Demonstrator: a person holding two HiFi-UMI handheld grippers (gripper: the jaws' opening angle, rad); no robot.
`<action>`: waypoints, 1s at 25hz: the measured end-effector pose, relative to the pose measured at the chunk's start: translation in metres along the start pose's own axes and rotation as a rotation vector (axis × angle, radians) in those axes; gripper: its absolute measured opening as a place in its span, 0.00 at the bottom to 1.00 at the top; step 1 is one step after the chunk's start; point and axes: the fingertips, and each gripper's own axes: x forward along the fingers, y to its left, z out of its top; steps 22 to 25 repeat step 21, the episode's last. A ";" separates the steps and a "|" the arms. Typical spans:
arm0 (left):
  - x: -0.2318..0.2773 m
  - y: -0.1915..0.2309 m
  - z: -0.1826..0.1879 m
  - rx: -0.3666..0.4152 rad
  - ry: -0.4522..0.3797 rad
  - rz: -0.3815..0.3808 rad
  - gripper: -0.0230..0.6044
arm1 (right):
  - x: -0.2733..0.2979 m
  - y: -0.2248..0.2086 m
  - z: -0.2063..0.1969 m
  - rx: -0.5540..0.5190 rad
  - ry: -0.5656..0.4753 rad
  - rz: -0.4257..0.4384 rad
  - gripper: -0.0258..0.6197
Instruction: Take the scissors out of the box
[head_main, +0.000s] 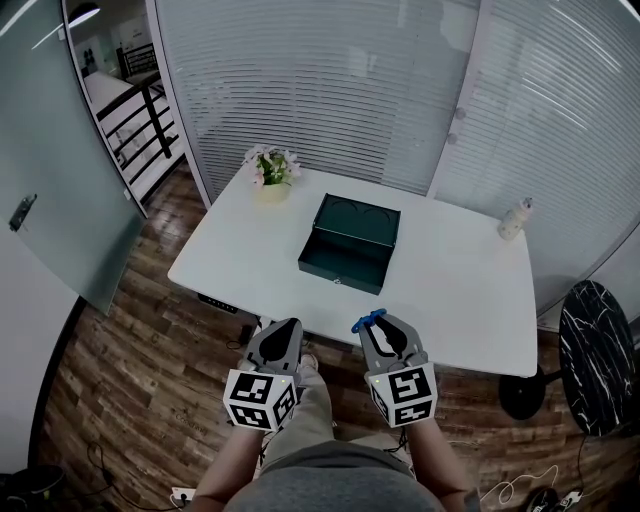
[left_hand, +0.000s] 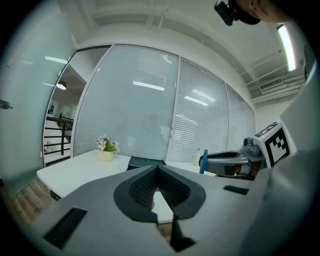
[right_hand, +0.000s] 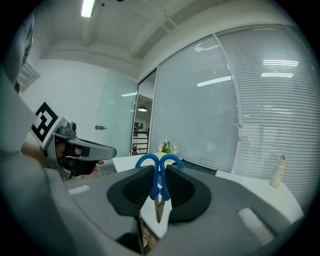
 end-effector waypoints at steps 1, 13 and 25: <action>0.000 -0.001 0.000 0.000 0.000 -0.001 0.04 | 0.000 0.000 0.001 -0.002 -0.002 -0.001 0.18; 0.006 -0.007 0.003 0.006 0.003 -0.012 0.04 | 0.001 -0.007 0.006 0.004 -0.020 -0.011 0.18; 0.011 -0.003 0.002 0.011 0.008 -0.010 0.04 | 0.006 -0.011 0.007 0.004 -0.029 -0.012 0.18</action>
